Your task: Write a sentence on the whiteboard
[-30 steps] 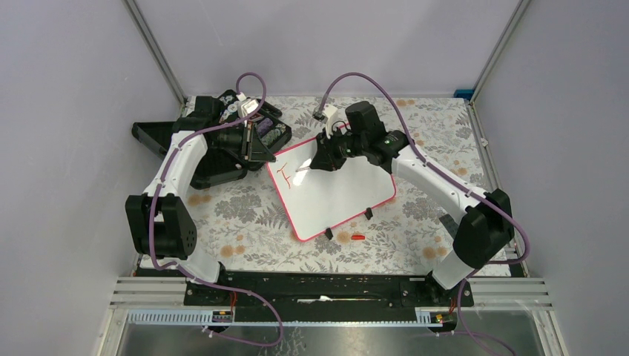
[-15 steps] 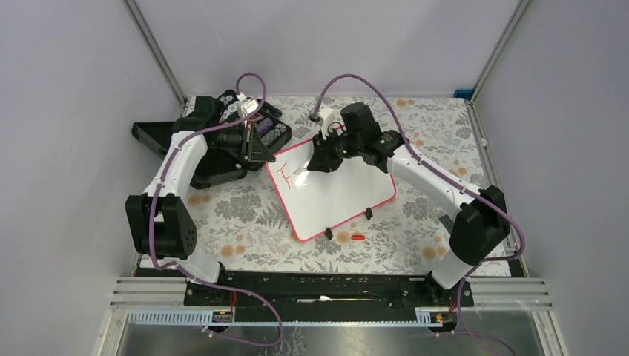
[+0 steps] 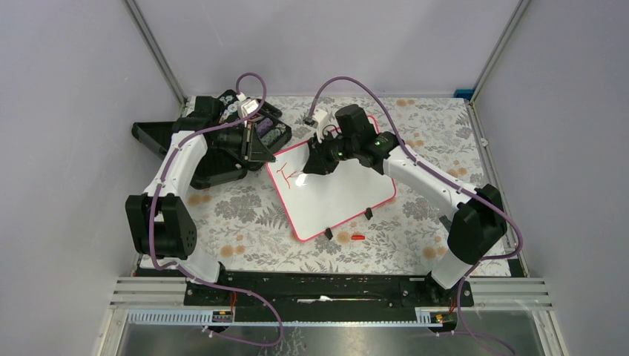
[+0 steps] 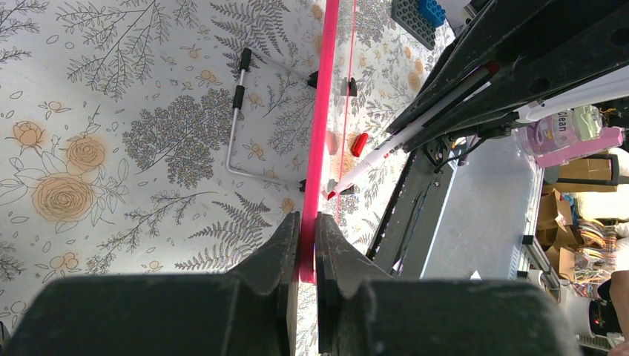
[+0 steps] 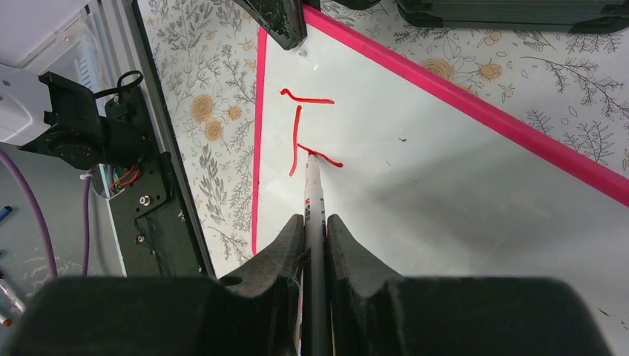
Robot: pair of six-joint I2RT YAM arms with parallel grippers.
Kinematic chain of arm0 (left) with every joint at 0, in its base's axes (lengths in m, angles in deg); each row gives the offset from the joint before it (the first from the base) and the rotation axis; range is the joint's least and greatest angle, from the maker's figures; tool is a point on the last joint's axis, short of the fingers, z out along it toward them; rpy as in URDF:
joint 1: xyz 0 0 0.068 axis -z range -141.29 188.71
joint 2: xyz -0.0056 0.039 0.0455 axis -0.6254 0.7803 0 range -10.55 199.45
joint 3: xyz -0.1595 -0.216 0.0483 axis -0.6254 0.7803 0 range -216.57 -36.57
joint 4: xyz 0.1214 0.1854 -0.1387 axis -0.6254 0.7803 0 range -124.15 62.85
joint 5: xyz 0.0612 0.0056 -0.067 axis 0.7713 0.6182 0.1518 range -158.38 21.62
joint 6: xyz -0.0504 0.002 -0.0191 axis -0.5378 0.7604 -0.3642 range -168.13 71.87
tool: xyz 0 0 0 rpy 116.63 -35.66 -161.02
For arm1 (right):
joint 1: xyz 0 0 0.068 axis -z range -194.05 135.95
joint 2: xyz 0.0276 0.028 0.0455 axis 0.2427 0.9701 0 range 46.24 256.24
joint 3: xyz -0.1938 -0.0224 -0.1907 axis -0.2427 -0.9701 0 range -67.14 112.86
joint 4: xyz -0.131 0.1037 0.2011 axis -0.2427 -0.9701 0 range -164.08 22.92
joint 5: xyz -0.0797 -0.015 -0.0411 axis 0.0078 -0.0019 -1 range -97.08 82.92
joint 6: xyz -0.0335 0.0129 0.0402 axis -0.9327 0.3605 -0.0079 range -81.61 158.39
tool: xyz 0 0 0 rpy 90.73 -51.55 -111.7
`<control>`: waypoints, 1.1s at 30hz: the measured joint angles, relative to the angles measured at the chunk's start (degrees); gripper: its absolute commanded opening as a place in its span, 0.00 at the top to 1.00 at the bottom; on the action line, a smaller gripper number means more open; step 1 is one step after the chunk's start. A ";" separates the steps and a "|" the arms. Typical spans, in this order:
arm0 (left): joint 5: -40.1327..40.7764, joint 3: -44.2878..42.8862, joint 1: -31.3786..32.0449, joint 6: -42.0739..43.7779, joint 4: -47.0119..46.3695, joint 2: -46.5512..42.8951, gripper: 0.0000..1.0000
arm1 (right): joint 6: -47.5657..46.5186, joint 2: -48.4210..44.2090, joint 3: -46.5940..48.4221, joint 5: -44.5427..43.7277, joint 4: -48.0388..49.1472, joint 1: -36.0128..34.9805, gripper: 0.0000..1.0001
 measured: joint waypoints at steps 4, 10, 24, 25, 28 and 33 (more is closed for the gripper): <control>0.07 0.00 0.00 0.02 0.00 0.00 1.00 | -0.33 0.00 -0.57 0.09 0.28 -0.02 1.00; 0.39 0.00 0.00 0.17 0.00 0.00 1.00 | -0.46 -0.35 -2.29 0.44 0.24 -0.22 1.00; 0.22 0.00 0.00 0.15 -0.02 0.00 1.00 | -1.14 -1.57 -2.93 -0.11 -0.63 0.90 1.00; 0.22 0.00 0.00 0.15 -0.04 0.00 1.00 | -1.14 -1.62 -2.93 -0.11 -0.66 1.11 1.00; 0.22 0.00 0.00 0.15 -0.11 0.00 1.00 | -1.14 -1.73 -2.93 -0.07 -0.66 1.55 1.00; 0.22 0.00 0.00 0.15 -0.15 0.00 1.00 | -1.11 -1.70 -2.45 -0.07 -1.07 1.88 1.00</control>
